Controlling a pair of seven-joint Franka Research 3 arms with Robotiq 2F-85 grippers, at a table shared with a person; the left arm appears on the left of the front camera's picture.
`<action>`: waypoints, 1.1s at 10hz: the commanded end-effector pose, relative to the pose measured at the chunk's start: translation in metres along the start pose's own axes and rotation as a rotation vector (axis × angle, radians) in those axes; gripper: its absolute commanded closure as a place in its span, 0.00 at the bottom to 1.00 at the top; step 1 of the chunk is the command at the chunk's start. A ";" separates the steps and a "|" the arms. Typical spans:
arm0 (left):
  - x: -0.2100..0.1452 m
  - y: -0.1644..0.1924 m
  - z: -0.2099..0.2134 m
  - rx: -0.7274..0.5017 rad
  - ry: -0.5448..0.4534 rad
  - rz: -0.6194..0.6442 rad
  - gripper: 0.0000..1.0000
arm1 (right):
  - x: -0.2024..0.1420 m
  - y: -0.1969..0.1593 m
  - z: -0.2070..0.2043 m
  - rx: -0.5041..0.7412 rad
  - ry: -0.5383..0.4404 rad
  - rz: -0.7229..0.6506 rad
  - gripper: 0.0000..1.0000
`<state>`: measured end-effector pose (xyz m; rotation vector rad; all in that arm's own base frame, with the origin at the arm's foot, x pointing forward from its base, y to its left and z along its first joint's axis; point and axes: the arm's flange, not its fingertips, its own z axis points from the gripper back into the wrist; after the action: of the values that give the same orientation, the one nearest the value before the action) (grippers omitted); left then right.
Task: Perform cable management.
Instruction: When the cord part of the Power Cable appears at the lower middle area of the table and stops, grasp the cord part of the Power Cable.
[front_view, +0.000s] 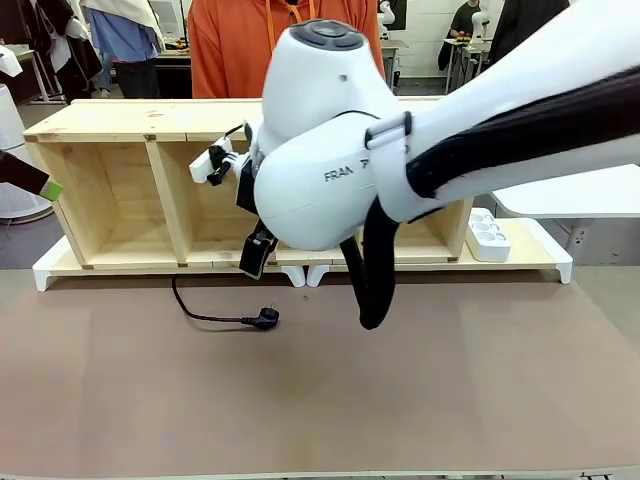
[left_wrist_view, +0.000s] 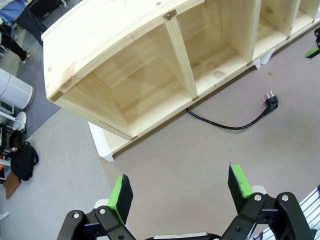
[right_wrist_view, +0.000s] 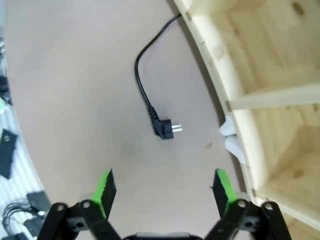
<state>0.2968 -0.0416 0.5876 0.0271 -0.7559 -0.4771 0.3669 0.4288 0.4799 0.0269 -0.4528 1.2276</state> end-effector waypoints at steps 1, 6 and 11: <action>0.000 0.001 -0.001 0.001 -0.001 0.002 0.00 | 0.022 0.004 -0.018 0.003 0.056 0.046 0.00; 0.000 0.001 -0.001 0.001 -0.001 0.002 0.00 | 0.030 0.021 -0.058 0.056 0.124 0.094 0.00; 0.000 0.001 -0.001 0.001 -0.001 0.002 0.00 | 0.025 0.023 -0.058 0.076 0.104 0.102 0.00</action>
<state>0.2968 -0.0416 0.5876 0.0271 -0.7559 -0.4770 0.3707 0.4763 0.4341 0.0066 -0.3280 1.3414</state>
